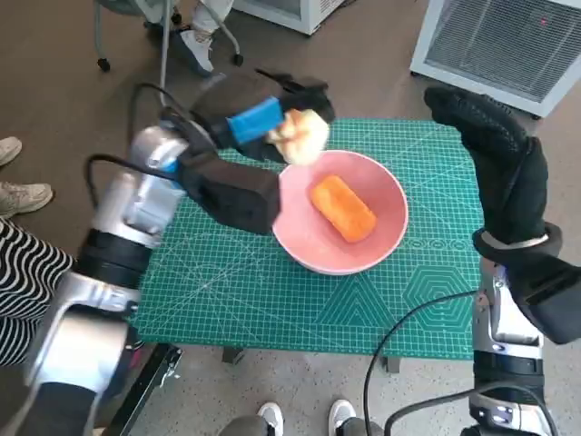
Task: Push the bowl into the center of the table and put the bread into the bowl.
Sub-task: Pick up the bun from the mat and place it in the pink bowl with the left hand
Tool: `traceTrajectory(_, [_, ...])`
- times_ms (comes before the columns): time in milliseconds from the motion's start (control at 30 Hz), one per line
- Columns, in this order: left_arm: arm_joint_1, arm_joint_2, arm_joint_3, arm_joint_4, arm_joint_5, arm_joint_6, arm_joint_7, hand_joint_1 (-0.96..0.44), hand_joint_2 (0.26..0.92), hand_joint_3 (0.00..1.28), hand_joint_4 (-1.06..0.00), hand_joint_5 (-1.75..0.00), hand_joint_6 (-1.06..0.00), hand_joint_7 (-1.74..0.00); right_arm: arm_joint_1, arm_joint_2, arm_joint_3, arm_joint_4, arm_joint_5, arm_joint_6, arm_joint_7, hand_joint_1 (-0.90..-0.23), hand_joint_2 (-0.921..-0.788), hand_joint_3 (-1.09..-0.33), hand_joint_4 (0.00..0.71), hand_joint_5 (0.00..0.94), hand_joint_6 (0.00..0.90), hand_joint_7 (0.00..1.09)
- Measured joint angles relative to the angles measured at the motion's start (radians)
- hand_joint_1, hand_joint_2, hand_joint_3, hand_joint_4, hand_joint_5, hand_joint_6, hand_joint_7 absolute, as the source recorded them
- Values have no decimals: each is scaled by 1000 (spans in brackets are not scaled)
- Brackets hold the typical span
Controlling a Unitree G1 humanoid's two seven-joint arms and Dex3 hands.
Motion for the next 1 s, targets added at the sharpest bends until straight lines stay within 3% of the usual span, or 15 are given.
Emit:
traceTrajectory(233, [-15,-50,-35,100,10,-53,8,2,919,34,-765,-1064,-630,-1186,3,0,-1,-5,0,-1,0,-742,-921,-763,149,1,-1,512])
traceTrajectory(300, [-17,-62,-46,126,13,-56,7,1,920,64,-735,-1125,-589,-1195,4,0,-2,-8,0,-1,0,-744,-921,-762,149,1,-1,512])
traceTrajectory(367, [-19,-71,-56,143,15,-50,-5,1,920,144,-670,-1222,-477,-1271,4,0,-2,-11,0,-1,0,-746,-921,-761,150,1,-1,513])
traceTrajectory(400, [-20,-74,-59,149,16,-42,-17,3,899,151,-599,-1117,-425,-1165,4,0,-3,-12,0,-1,0,-746,-921,-761,150,1,-1,513])
traceTrajectory(467, [-21,-82,-65,152,16,-2,-62,0,848,137,-450,-606,-352,-712,5,-1,-7,-14,0,-1,0,-746,-921,-759,151,2,-1,515])
traceTrajectory(567, [-23,-94,-67,151,12,83,-146,-20,811,97,-307,-202,-289,-386,7,-2,-11,-16,0,-1,0,-745,-921,-757,154,3,-1,518])
traceTrajectory(767, [-21,-99,-64,141,-10,175,-284,-73,782,67,-198,-22,-241,-213,9,-2,-15,-17,0,-1,-5,-743,-921,-755,164,7,-1,529])
traceTrajectory(1000, [-20,-88,-55,112,-20,138,-297,-143,783,59,-112,-2,-191,-152,8,-2,-14,-25,-7,3,-21,-739,-921,-756,167,8,-1,547])
